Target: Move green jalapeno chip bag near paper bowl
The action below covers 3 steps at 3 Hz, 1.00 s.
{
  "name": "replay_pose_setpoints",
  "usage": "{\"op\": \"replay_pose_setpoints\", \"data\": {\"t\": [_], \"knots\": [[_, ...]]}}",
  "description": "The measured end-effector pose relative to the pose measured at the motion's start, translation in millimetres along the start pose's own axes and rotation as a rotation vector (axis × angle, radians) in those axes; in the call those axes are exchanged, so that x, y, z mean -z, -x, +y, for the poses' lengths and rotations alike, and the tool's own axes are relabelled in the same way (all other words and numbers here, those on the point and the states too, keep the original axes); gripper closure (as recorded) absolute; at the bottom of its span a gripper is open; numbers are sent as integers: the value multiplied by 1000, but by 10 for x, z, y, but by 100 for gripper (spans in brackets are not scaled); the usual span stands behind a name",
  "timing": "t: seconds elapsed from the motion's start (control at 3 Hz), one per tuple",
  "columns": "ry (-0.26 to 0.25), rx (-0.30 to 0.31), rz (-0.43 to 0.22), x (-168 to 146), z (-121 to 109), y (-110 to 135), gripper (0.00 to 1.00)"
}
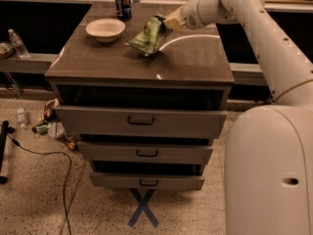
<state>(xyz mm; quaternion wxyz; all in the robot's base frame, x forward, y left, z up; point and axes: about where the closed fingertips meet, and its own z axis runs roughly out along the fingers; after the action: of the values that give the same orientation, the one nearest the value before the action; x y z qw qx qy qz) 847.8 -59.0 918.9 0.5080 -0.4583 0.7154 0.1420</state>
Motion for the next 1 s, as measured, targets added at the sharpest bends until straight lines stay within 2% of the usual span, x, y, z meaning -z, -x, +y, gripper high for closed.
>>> {"op": "replay_pose_setpoints", "data": {"t": [0.33,0.67,1.0], "knots": [[-1,-15,7,-185,31,122,100],[5,-43,8,-334,88,241,86],[24,-50,9,-478,180,359,62]]}}
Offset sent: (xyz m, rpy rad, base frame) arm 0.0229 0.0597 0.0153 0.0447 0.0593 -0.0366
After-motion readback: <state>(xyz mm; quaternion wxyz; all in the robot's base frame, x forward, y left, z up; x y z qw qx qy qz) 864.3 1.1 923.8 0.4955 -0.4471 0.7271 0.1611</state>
